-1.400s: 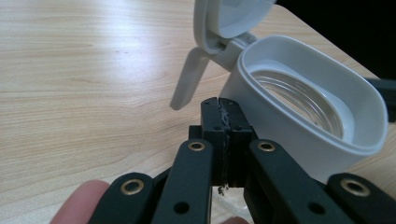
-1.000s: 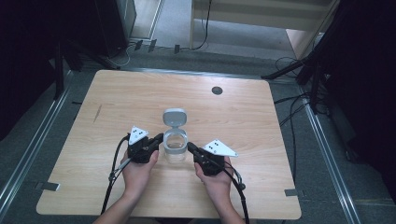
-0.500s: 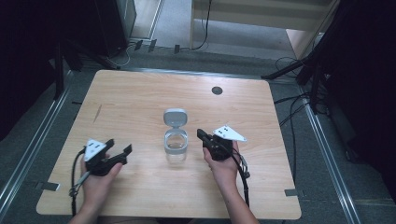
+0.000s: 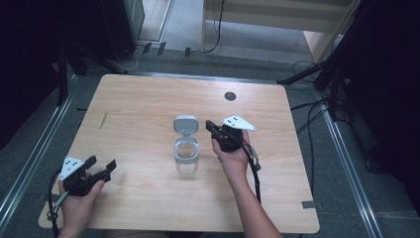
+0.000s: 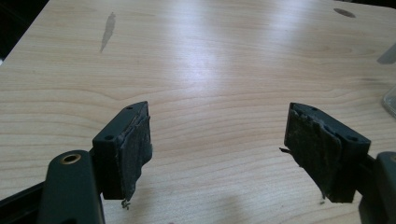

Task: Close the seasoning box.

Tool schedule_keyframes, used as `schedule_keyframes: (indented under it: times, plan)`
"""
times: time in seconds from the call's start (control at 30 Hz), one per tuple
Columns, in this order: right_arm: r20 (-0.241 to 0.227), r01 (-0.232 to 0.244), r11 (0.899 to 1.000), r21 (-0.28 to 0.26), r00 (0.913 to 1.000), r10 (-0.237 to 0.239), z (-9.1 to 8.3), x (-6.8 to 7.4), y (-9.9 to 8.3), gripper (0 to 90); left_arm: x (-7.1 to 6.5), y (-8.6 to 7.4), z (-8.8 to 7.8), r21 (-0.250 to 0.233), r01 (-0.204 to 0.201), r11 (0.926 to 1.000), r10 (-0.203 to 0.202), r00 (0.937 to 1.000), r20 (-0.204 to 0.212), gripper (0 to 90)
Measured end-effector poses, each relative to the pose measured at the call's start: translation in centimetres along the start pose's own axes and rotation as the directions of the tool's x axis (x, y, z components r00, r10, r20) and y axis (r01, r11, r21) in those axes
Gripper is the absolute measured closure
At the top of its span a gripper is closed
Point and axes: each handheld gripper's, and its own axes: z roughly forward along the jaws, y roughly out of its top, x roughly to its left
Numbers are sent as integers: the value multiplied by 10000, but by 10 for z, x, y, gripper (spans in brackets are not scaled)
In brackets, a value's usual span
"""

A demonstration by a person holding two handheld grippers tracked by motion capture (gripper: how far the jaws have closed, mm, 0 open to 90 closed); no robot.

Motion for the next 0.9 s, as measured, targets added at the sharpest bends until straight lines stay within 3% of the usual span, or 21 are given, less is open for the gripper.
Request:
schedule_keyframes:
  times: [0.23, 0.37, 0.47, 0.53, 0.73, 0.8, 0.83, 0.87, 0.9]
  plan:
    - [-421, 95, 9999, 98, 9991, -90, 14, 5, 14, 900, 0, 0, 0, -5, 37, 10000, -37, 10000, -16, 233]
    - [-689, -37, 9999, -102, 9976, 30, 18, 6, 21, 900, 0, 0, 1, 27, 37, 10000, -37, 10000, 8, 233]
    - [-930, -90, 9997, -225, 9956, 69, 17, 8, 23, 900, 0, 0, 1, 39, 27, 10000, -27, 10000, 3, 236]
    - [-1426, 152, 9996, -224, 9896, -182, 9, 12, 23, 900, 0, 0, 1, 48, 28, 10000, -28, 10000, 11, 237]
    - [-1486, 257, 9992, -313, 9884, -300, -7, 15, 18, 900, 0, 0, 1, 70, 0, 10000, 0, 10000, -39, 238]
    - [-1412, 197, 9989, -414, 9897, -254, -14, 12, 18, 857, -1, 0, 1, 71, -2, 10000, 2, 10000, -60, 238]
    - [-1196, 230, 9986, -486, 9924, -287, -20, 8, 17, 661, -1, 0, 1, 59, -2, 10000, 2, 10000, -55, 238]
    - [-1196, 230, 9986, -486, 9924, -287, -20, 8, 17, 661, 0, 0, 1, 47, 14, 10000, -14, 10000, -46, 238]
    - [-1031, 75, 9986, -527, 9946, -129, -26, 3, 16, 438, 0, 0, 1, 56, 36, 10000, -36, 10000, -60, 238]
